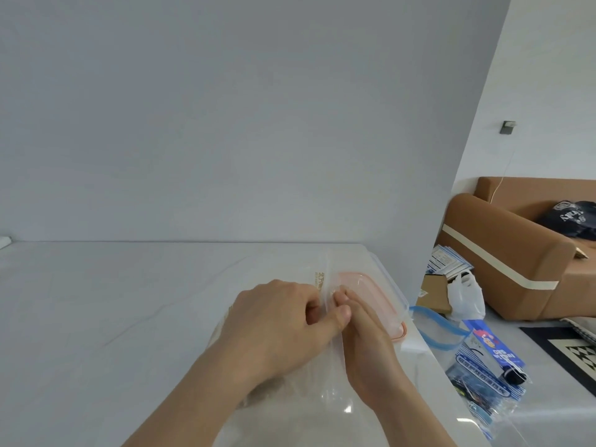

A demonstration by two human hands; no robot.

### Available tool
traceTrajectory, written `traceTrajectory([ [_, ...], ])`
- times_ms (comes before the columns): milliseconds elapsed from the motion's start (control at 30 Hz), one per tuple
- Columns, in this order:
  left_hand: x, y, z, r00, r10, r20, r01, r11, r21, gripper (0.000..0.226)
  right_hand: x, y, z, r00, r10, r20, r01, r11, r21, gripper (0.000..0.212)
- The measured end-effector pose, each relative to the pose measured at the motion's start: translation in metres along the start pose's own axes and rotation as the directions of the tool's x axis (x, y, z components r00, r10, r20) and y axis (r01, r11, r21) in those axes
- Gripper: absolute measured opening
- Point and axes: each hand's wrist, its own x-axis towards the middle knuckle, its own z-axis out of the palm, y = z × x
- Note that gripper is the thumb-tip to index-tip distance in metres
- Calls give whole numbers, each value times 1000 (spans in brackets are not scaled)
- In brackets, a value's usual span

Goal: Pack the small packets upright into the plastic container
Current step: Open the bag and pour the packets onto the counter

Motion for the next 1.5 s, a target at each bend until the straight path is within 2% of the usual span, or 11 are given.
traceTrajectory([
  [233, 4, -6, 9, 993, 37, 115, -12, 976, -216, 48, 3, -2, -3, 999, -5, 33, 7, 997, -75, 75],
  [267, 5, -7, 10, 991, 47, 122, -19, 974, -224, 46, 3, -2, -2, 1000, -12, 16, 13, 997, -79, 72],
  [367, 5, -6, 8, 988, 84, 130, -54, 973, -223, 39, 1, -1, 0, 997, -68, -45, 62, 990, -124, 33],
  [500, 3, -4, 6, 986, 102, 133, -70, 972, -225, 35, 2, -1, 5, 996, -82, -38, 70, 966, -248, 52],
  [667, 10, -16, 0, 969, 114, 220, 24, 842, -540, 41, 1, -6, 7, 990, -133, -37, 115, 941, -317, 55],
  [800, 10, -14, 5, 969, 119, 218, 13, 852, -523, 41, 0, -9, 8, 990, -137, -23, 118, 914, -389, 61],
  [933, 9, -14, 7, 963, 107, 246, 34, 861, -507, 37, -4, -14, 1, 998, -48, 35, 59, 884, -465, 41],
  [1133, 8, -13, 1, 962, 104, 253, 78, 783, -617, 34, -4, -16, 5, 999, -26, 46, 38, 960, -276, 38],
  [1267, 11, -23, -18, 995, -2, 102, 73, 713, -697, 43, -1, -16, 1, 998, -44, -35, 42, 997, -69, 50],
  [1400, 12, -42, -39, 998, -35, -44, -4, 740, -672, 42, 1, -22, -14, 965, -203, -166, 100, 870, -483, 29],
  [1500, 11, -48, -44, 991, -38, -126, -54, 755, -653, 42, 0, -28, -20, 924, -360, -126, 185, 712, -678, 29],
])
